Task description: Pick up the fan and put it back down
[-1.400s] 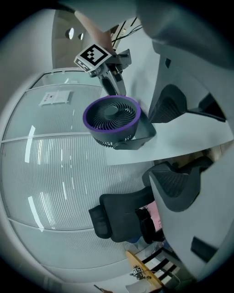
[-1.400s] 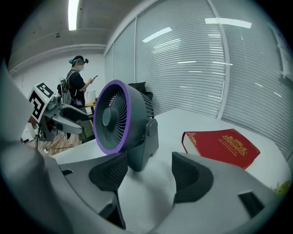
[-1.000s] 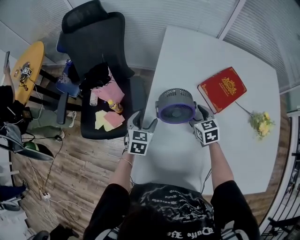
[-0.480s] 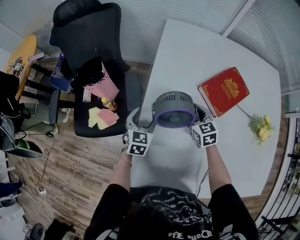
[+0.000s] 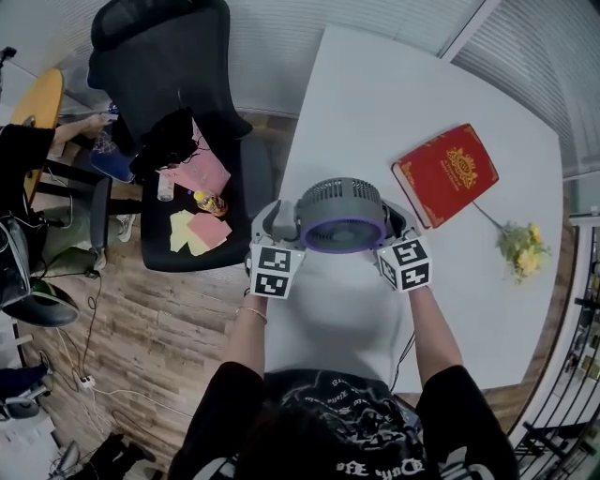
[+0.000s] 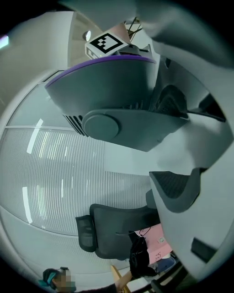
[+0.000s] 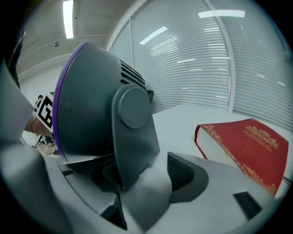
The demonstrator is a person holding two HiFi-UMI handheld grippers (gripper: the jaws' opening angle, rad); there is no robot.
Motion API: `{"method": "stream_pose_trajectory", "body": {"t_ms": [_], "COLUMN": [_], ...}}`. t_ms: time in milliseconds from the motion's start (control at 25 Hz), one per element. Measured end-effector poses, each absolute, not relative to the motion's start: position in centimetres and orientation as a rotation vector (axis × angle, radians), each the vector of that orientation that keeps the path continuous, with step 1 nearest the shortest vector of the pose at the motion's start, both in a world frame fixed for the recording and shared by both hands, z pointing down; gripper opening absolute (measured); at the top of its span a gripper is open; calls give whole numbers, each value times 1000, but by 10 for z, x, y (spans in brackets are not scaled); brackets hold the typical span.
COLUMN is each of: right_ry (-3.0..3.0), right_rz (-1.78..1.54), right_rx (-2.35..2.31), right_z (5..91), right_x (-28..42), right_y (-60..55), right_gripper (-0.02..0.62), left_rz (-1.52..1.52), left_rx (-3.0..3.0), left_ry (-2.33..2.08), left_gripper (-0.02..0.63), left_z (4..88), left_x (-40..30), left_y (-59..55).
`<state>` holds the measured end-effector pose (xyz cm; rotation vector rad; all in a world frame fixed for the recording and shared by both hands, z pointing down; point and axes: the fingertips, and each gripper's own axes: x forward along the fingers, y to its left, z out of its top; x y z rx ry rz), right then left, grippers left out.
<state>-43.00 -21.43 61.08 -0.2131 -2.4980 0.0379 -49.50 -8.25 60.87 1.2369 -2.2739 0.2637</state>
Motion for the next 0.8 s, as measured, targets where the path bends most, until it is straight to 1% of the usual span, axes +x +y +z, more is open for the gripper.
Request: {"method": "stream_pose_trajectory", "body": {"t_ms": [120, 280, 360, 440, 520, 560, 680, 800], "right_ry": [-2488, -2479, -2487, -2493, -2491, -2490, -2490, -2489], "right_rz": [17, -51, -54, -48, -45, -45, -18, 93], "right_rx": [-216, -254, -236, -221, -226, -228, -207, -177], "right_z": [613, 615, 613, 612, 611, 611, 610, 610], "right_x": [-430, -430, -430, -431, -432, -432, -432, -429], "right_y": [-216, -210, -209, -209, -206, -204, -203, -203], "right_gripper": [256, 219, 178, 159, 156, 156, 150, 138], "left_rz": [257, 299, 334, 395, 460, 474, 433, 333], "left_rx": [1230, 1241, 1250, 1282, 1313, 1313, 1273, 1247], "left_ry": [-2282, -2283, -2283, -2277, -2274, -2276, -2284, -2266], "left_gripper": [322, 296, 282, 253, 201, 187, 167, 146], "left_z": [609, 609, 608, 607, 606, 605, 605, 602], "left_x": [-497, -496, -493, -488, -484, -483, -484, -486], "left_y": [-86, -86, -87, -89, -89, -88, -85, -83]}}
